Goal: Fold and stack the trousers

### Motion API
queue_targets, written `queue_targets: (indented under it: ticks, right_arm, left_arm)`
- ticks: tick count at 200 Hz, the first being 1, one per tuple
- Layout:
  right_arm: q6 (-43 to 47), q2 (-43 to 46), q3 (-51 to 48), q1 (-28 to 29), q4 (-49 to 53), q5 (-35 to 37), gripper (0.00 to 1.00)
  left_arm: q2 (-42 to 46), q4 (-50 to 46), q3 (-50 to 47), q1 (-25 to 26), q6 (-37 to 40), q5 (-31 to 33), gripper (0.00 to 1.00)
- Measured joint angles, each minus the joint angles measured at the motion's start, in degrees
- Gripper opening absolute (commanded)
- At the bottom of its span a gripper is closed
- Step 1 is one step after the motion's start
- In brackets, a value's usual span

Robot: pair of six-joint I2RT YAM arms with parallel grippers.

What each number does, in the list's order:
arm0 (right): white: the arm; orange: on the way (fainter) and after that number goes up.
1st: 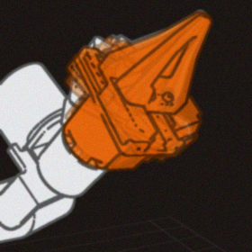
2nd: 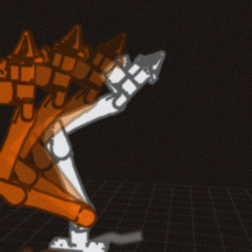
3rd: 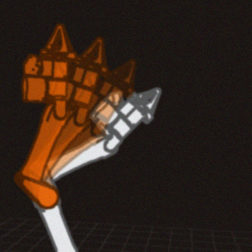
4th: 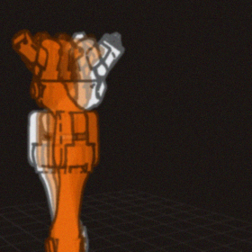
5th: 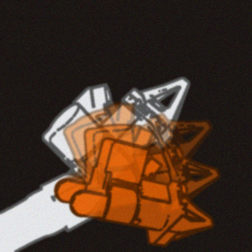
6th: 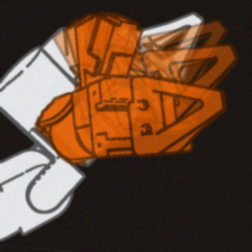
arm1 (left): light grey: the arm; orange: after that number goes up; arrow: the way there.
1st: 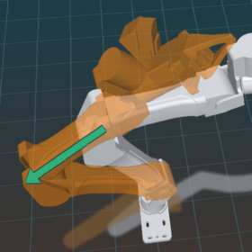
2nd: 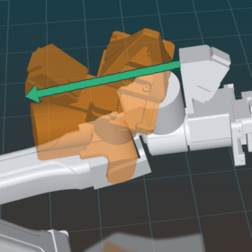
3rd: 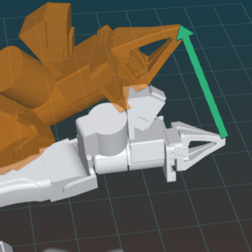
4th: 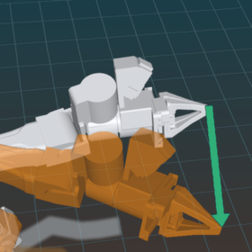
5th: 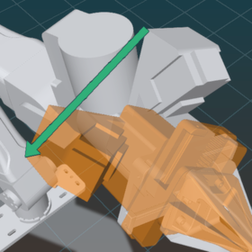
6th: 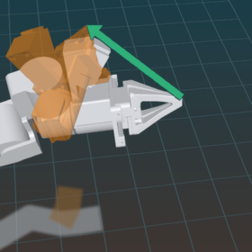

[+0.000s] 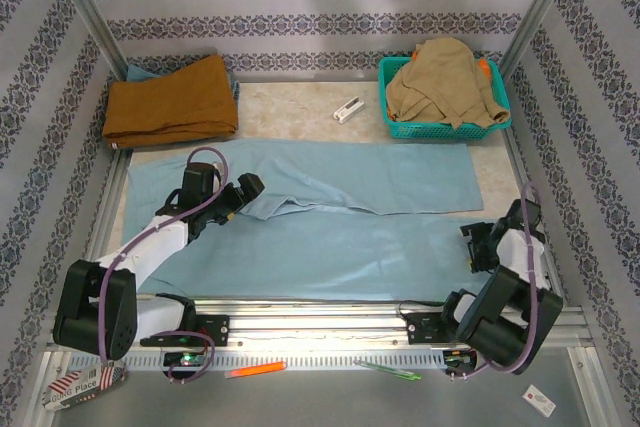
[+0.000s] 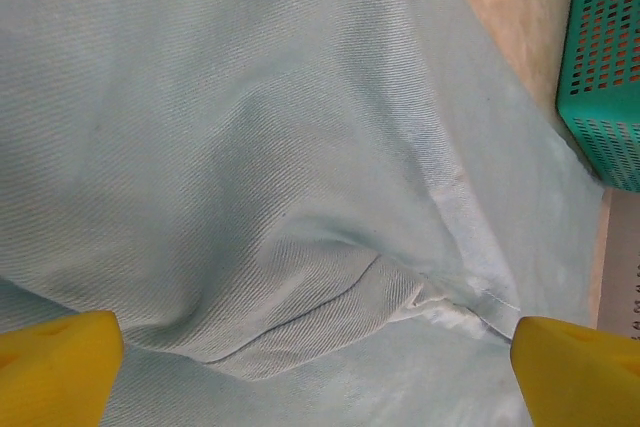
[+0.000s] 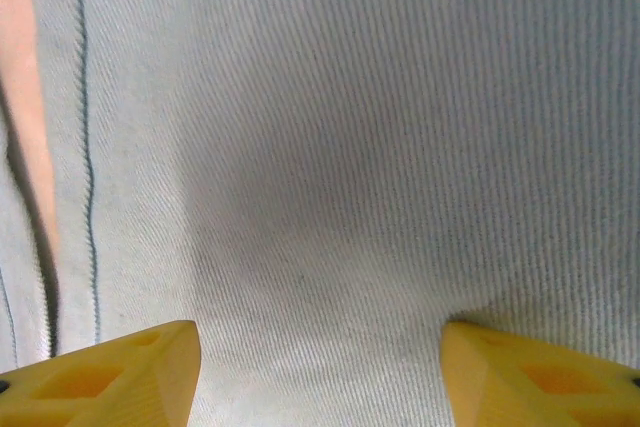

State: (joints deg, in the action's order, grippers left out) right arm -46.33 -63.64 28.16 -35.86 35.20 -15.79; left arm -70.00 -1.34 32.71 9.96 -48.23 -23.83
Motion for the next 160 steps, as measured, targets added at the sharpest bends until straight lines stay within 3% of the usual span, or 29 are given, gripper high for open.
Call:
queue_targets:
  ticks: [15, 31, 69, 99, 118, 160]
  right_arm:
    - [0.4, 2.9, 0.1, -0.2, 2.1, 0.6, 0.63]
    - [0.6, 5.7, 0.9, 4.0, 3.8, 0.8, 0.63]
    - [-1.7, 5.4, 6.0, 26.4, 3.1, 1.5, 0.63]
    - [-2.9, -5.0, 10.6, 41.7, 1.1, 2.3, 0.63]
    - [-2.8, -13.2, 12.7, 43.1, -1.2, 2.9, 0.62]
    - [0.0, -26.7, 19.8, 39.3, -1.6, 2.6, 0.61]
  left_arm:
    - [0.6, -0.9, 0.0, -0.2, 0.0, -0.1, 1.00]
    - [1.2, -1.8, 0.0, -0.3, 0.0, -0.1, 1.00]
    - [3.1, -4.3, -0.7, -0.3, 0.0, 0.6, 1.00]
    - [3.4, -5.6, -1.6, -0.3, 0.0, 2.1, 1.00]
    - [1.1, -5.3, -1.6, -0.3, 0.0, 3.2, 1.00]
    - [-8.3, -1.9, -0.2, -1.4, -0.3, 3.8, 1.00]
